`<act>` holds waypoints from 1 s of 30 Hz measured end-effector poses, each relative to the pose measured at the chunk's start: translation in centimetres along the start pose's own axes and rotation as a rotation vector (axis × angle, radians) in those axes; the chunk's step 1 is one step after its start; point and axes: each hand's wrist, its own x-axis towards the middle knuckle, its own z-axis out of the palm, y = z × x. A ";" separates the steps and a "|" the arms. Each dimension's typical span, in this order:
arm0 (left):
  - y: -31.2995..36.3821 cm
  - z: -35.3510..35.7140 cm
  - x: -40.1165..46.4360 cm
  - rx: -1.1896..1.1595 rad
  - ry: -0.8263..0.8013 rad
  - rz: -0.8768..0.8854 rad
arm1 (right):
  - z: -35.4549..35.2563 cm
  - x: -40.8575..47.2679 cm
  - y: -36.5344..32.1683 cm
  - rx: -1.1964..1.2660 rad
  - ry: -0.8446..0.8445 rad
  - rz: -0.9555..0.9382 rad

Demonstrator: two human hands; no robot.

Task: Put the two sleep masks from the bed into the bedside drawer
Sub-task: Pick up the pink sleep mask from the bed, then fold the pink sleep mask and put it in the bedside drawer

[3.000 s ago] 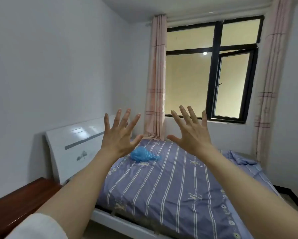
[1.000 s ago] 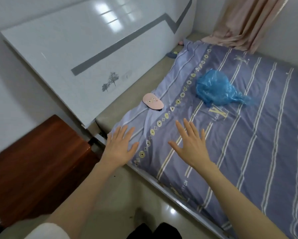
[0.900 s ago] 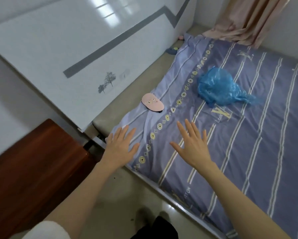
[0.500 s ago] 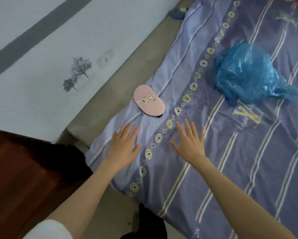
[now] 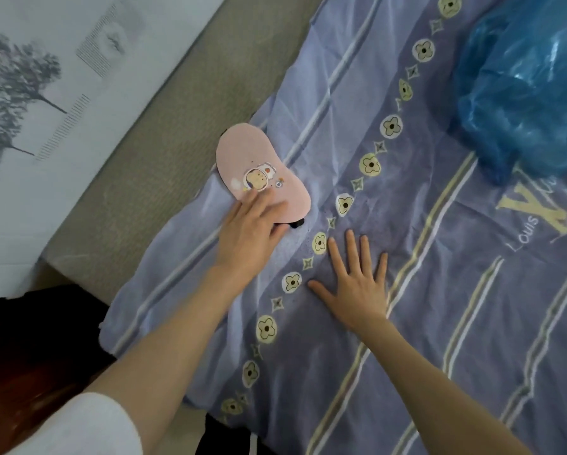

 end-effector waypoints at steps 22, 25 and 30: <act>2.8 -16.2 -12.3 -0.657 0.060 -0.287 | -18.0 -9.0 -8.9 1.027 -0.066 -0.058; 3.1 -19.2 -14.4 -0.741 0.074 -0.255 | -21.1 -11.2 -11.3 0.985 -0.111 -0.162; 3.7 -24.1 -18.3 -0.873 0.130 -0.285 | -24.6 -14.2 -13.8 1.069 -0.225 -0.188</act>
